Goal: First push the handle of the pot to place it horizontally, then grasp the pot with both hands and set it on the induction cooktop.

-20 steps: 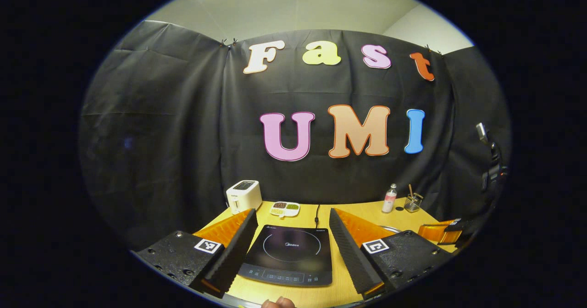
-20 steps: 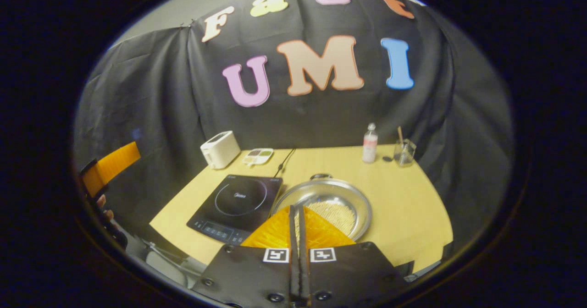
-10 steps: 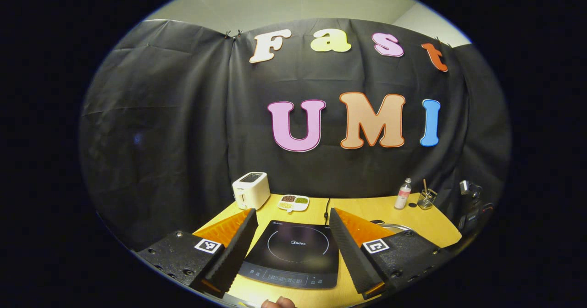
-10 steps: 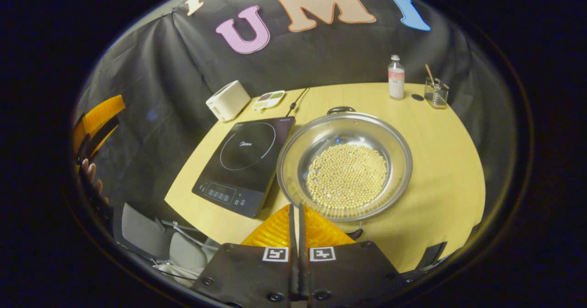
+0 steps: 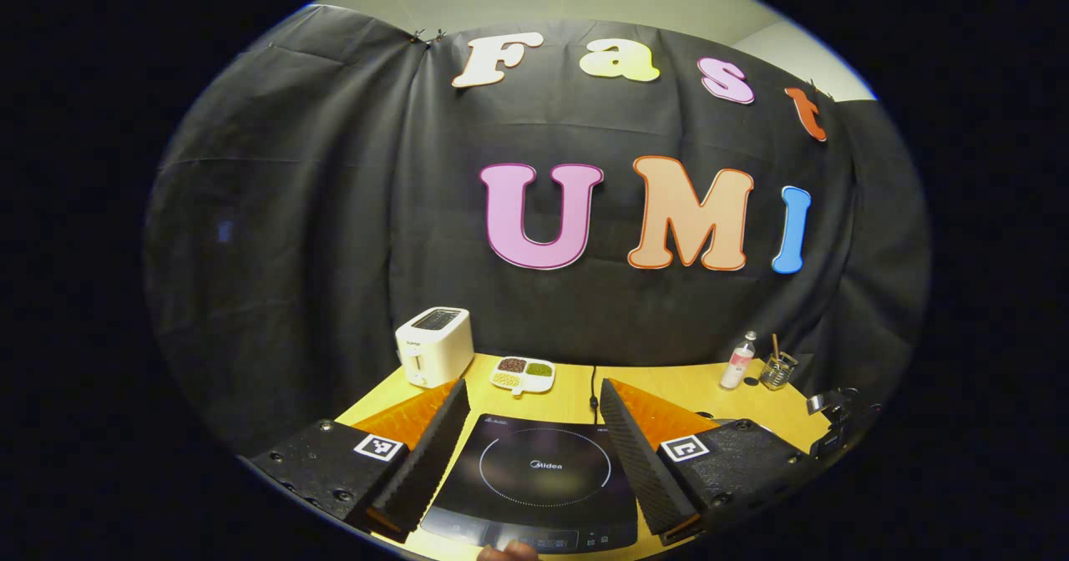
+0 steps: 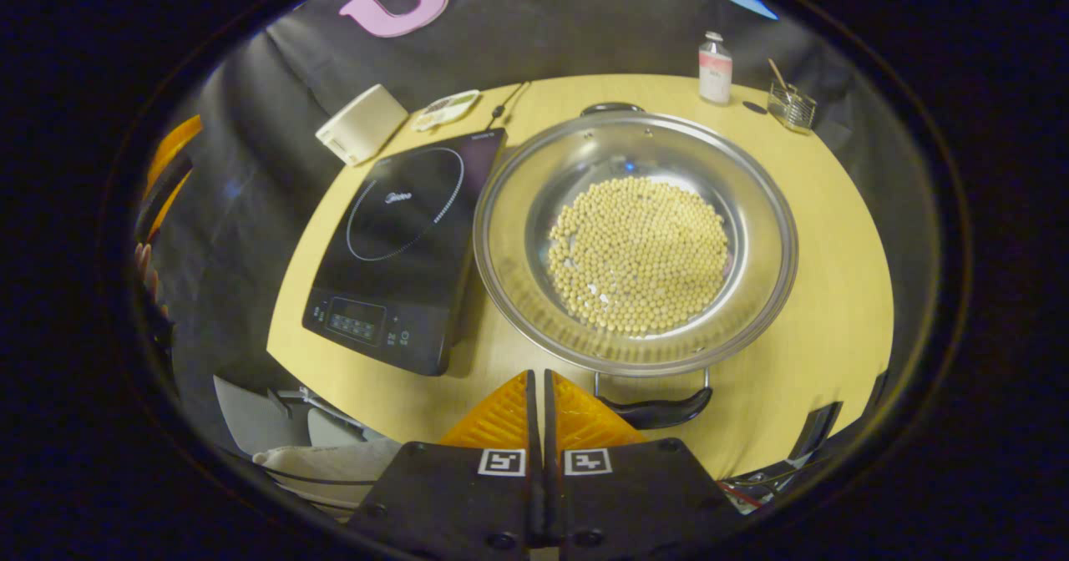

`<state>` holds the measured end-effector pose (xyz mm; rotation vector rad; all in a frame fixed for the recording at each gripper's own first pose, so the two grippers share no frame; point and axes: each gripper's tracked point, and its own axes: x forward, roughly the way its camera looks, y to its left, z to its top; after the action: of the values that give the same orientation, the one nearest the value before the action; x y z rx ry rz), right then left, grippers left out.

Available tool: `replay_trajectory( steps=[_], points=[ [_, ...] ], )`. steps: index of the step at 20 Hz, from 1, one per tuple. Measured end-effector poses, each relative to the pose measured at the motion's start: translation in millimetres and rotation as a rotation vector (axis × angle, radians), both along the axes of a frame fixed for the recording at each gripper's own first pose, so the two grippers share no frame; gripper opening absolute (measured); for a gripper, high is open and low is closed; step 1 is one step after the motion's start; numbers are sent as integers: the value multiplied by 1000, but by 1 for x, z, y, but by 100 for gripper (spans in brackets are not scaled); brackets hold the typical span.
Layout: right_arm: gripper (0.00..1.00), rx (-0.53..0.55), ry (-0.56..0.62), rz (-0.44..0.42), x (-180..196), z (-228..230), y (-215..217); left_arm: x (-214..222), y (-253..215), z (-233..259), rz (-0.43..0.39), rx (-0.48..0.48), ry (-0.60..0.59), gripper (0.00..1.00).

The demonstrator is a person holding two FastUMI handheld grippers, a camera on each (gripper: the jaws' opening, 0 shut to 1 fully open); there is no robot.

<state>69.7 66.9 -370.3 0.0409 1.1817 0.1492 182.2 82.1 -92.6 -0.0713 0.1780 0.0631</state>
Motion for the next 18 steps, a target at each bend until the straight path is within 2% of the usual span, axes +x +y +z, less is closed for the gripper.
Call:
replay_trajectory(
  steps=[1, 4, 6, 7, 11, 14, 16, 18],
  points=[
    [3, -24, 17, -6, -3, -5, -1, 8, 0, -5, -24, 0, 2, 96],
    [3, -107, 57, -32, -6, -18, -15, 25, -3, -11, -91, -32, -5, 96],
    [0, -103, 60, -79, -2, -19, -15, 31, -3, -20, -121, -40, 8, 96],
    [3, -104, 64, -94, -2, -20, -17, 34, -2, -17, -131, -44, -3, 96],
    [0, -155, 78, -152, 2, -20, -39, 38, -1, -25, -152, -54, 10, 96],
    [2, -174, 76, -189, 5, -17, -60, 40, -3, -25, -163, -50, 14, 96],
    [0, -191, 84, -197, 6, -17, -79, 41, -3, -24, -157, -50, 10, 96],
    [2, -211, 91, -189, 7, -18, -97, 42, -4, -26, -136, -40, 19, 96]
  ],
)
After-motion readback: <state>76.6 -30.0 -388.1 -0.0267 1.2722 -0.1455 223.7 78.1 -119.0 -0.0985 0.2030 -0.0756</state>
